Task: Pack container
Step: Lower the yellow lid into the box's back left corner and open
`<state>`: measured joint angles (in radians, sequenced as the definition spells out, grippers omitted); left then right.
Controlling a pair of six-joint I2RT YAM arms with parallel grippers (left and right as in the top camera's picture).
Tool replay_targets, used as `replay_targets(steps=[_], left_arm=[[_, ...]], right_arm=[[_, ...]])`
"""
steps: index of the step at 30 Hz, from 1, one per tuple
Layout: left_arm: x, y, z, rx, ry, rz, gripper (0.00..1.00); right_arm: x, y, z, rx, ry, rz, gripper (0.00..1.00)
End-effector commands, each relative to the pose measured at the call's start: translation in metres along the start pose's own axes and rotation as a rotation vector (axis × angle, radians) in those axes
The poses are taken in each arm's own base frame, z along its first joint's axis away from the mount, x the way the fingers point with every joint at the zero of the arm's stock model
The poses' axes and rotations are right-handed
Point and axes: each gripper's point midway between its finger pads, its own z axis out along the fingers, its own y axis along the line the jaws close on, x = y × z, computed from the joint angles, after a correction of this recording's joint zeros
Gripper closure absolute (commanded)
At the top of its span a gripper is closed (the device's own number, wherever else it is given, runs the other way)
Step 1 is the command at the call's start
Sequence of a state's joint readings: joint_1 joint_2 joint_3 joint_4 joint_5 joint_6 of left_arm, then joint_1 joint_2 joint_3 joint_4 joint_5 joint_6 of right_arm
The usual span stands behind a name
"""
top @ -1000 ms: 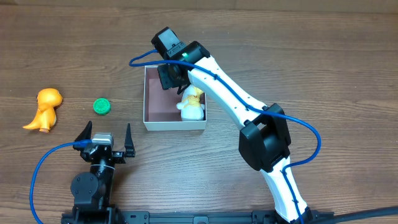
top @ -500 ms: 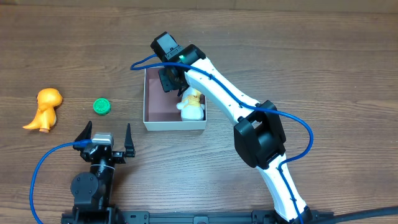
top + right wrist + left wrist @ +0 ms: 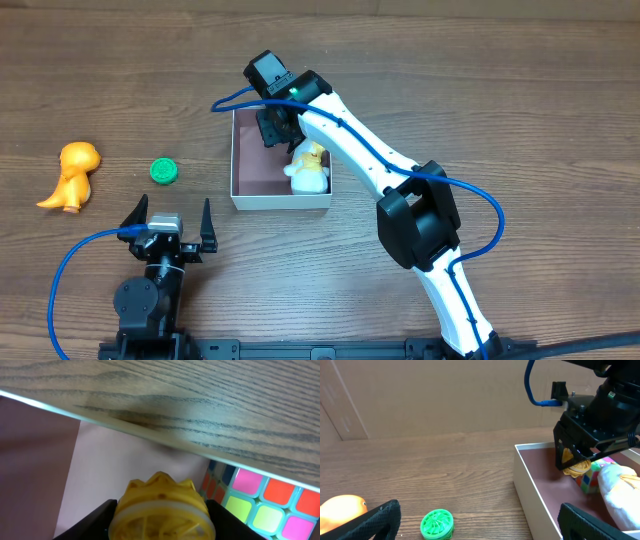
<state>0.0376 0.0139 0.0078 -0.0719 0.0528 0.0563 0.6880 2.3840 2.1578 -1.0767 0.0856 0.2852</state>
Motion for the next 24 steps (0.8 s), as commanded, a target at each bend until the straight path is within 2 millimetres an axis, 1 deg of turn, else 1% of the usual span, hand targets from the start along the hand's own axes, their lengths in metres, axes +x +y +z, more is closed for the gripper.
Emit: replay_targets(steps=[1,12,15,19,24], left_arm=[[0.001,0.000,0.000,0.006,0.000,0.015,0.00],[0.001,0.000,0.000,0.006,0.000,0.015,0.00],[0.001,0.000,0.000,0.006,0.000,0.015,0.00],[0.001,0.000,0.000,0.006,0.000,0.015,0.00],[0.001,0.000,0.000,0.006,0.000,0.015,0.00]], right_arm=[[-0.004,-0.003,0.000,0.009,-0.010,0.003,0.37],[-0.004,-0.003,-0.001,0.009,-0.012,0.002,0.32],[-0.006,-0.002,-0.006,0.008,-0.015,0.003,0.31],[-0.017,0.000,-0.022,-0.002,-0.041,0.004,0.31],[-0.035,0.005,-0.049,-0.023,-0.098,0.009,0.31]])
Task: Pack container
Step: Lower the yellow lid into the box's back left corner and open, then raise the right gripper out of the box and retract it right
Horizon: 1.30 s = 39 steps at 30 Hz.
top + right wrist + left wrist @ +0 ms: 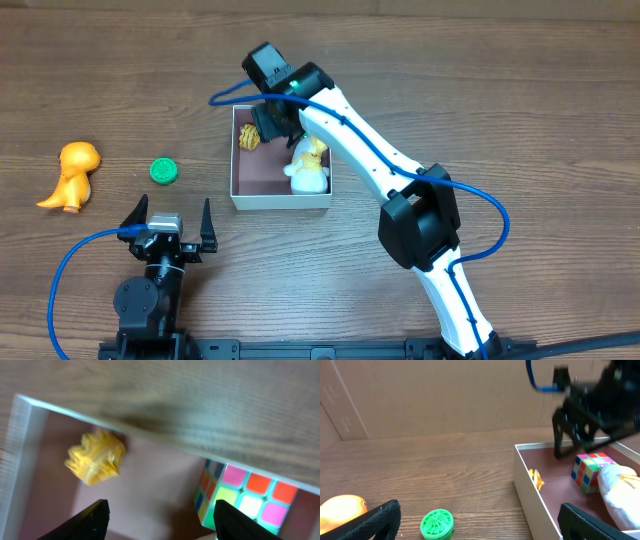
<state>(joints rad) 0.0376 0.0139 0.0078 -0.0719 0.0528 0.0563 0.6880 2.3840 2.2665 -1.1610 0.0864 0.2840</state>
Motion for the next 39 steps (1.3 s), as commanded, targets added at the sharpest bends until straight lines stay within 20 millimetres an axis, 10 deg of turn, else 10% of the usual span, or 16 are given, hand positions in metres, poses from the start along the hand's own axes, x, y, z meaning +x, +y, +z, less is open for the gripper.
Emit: replay_targets(steps=[1,15,22,30,39], left_arm=[[0.001,0.000,0.000,0.006,0.000,0.015,0.00],[0.001,0.000,0.000,0.006,0.000,0.015,0.00],[0.001,0.000,0.000,0.006,0.000,0.015,0.00],[0.001,-0.001,0.000,0.007,0.000,0.015,0.00],[0.001,0.000,0.000,0.006,0.000,0.015,0.00]], right_arm=[[-0.026,0.004,-0.026,-0.018,-0.083,0.009,0.31],[-0.050,0.027,-0.091,-0.153,-0.169,0.007,0.31],[-0.040,0.039,-0.088,-0.223,-0.119,-0.003,0.66],[-0.035,0.054,-0.099,-0.306,-0.099,-0.015,0.76],[-0.053,-0.038,-0.142,0.082,-0.246,0.096,0.75]])
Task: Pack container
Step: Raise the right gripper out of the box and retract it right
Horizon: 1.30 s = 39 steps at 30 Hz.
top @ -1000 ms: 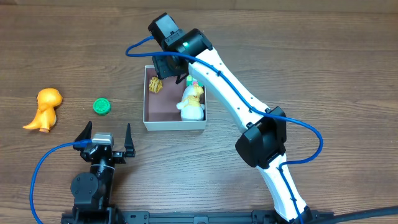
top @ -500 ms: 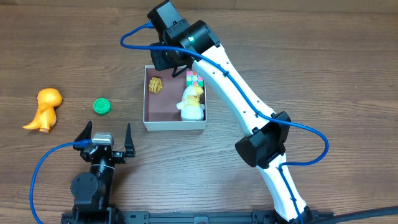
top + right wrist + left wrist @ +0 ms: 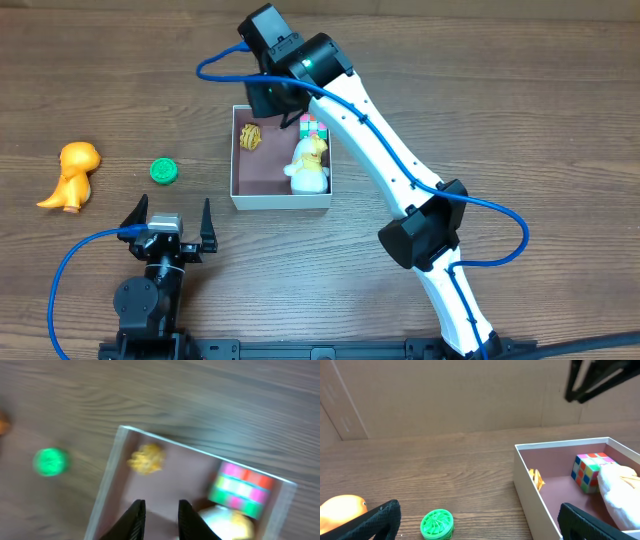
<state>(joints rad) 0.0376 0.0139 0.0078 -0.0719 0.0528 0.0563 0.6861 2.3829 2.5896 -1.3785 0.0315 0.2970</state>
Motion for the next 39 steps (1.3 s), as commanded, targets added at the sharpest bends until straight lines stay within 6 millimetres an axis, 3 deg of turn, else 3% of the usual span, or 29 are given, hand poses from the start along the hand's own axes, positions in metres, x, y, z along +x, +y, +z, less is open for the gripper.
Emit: replay_targets(steps=[1,7,11,16,20,23,27,29,31,32,39], left_arm=[[0.001,0.000,0.000,0.006,0.000,0.015,0.00],[0.001,-0.001,0.000,0.007,0.000,0.015,0.00],[0.001,0.000,0.000,0.006,0.000,0.015,0.00],[0.001,0.000,0.000,0.006,0.000,0.015,0.00],[0.001,0.000,0.000,0.006,0.000,0.015,0.00],[0.001,0.000,0.000,0.006,0.000,0.015,0.00],[0.001,0.000,0.000,0.006,0.000,0.015,0.00],[0.001,0.000,0.000,0.006,0.000,0.015,0.00],[0.001,0.000,0.000,0.006,0.000,0.015,0.00],[0.001,0.000,0.000,0.006,0.000,0.015,0.00],[0.001,0.000,0.000,0.006,0.000,0.015,0.00]], right_arm=[[-0.032,-0.056,-0.070,0.195,-0.182,0.080,0.74],[-0.032,-0.131,-0.127,0.286,-0.228,0.272,0.73],[-0.023,-0.184,-0.155,0.343,-0.221,0.368,0.72],[0.009,-0.247,-0.167,0.436,-0.123,0.503,0.71],[0.017,-0.279,-0.170,0.426,-0.103,0.591,0.69],[0.025,-0.305,-0.174,0.449,-0.095,0.640,0.54],[0.039,-0.339,-0.177,0.495,-0.072,0.710,0.44],[0.047,-0.355,-0.176,0.512,-0.057,0.752,0.28],[0.056,-0.372,-0.176,0.530,-0.043,0.790,0.04],[0.059,-0.379,-0.176,0.537,-0.040,0.805,0.00],[0.081,-0.422,-0.168,0.574,-0.018,0.896,0.00]])
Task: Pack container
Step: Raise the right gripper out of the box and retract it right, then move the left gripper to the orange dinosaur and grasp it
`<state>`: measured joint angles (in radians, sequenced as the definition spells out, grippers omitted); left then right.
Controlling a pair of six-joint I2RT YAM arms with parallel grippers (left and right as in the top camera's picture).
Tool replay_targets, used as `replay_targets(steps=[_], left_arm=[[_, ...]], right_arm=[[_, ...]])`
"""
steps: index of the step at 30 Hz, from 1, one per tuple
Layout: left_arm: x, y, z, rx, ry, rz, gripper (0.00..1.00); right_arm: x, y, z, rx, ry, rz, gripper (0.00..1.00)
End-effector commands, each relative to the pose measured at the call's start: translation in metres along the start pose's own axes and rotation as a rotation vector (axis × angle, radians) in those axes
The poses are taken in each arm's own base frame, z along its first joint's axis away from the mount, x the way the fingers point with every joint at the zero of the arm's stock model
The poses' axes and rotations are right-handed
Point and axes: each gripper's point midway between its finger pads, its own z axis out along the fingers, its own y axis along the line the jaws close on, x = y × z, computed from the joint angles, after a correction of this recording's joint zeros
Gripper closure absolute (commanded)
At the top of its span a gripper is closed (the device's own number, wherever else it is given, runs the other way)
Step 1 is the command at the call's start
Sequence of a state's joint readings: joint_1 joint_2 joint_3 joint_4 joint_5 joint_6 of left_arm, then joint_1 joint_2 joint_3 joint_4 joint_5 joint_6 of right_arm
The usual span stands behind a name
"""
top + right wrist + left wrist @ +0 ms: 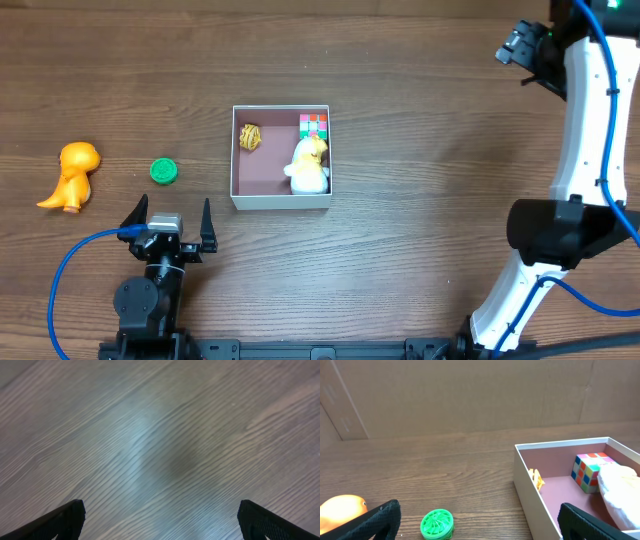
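Observation:
A white box [236,190] with a dark pink floor sits mid-table. Inside lie a yellow ridged toy [250,137], a colour cube [313,124] and a white and yellow plush [308,165]. Left of the box a green disc [164,171] and an orange dinosaur figure [70,175] rest on the wood. My left gripper [168,222] stands open at the front, facing the disc [437,524] and the box [530,485]. My right gripper [525,45] is at the far right, open over bare wood [160,450], holding nothing.
The table is brown wood. A cardboard wall [460,395] stands behind it in the left wrist view. A blue cable [70,270] loops beside the left arm's base.
My right arm has moved from above the box's far left corner to the far right of the table. Its wrist view now holds only bare wood. The box's contents are unchanged.
My right gripper was shut on the yellow ridged toy low inside the box. Then it was open with the toy lying by the box's left wall. It stood higher above the box after that, and now it is far right. The left arm stayed still.

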<state>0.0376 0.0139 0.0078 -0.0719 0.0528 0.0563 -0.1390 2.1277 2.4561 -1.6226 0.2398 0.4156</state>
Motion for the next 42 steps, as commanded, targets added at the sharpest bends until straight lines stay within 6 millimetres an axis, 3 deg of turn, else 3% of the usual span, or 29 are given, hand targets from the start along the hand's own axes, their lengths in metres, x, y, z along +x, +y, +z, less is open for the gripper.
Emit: replay_targets(steps=[1,7,12,17,28,36,42], left_arm=[[0.001,0.000,0.000,0.006,0.000,0.015,0.00],[0.001,0.000,0.000,0.006,0.000,0.015,0.00],[0.001,-0.001,0.000,0.010,-0.001,0.015,0.00],[-0.012,0.001,0.000,-0.001,-0.054,0.013,0.00],[-0.077,0.003,-0.013,0.001,-0.256,-0.063,0.00],[-0.106,0.014,-0.024,-0.056,-0.094,0.001,0.00],[-0.133,0.033,-0.008,-0.138,0.132,0.008,0.00]], right_arm=[[-0.004,-0.015,0.014,0.027,0.011,0.037,0.00],[0.001,-0.023,0.054,0.057,0.052,0.053,0.00],[0.018,-0.027,0.070,0.085,0.112,0.037,0.00],[0.019,-0.026,0.071,0.086,0.115,0.035,0.00],[0.019,-0.026,0.071,0.086,0.114,0.036,0.00],[0.019,-0.026,0.071,0.086,0.114,0.035,0.00],[0.019,-0.026,0.071,0.086,0.114,0.036,0.00]])
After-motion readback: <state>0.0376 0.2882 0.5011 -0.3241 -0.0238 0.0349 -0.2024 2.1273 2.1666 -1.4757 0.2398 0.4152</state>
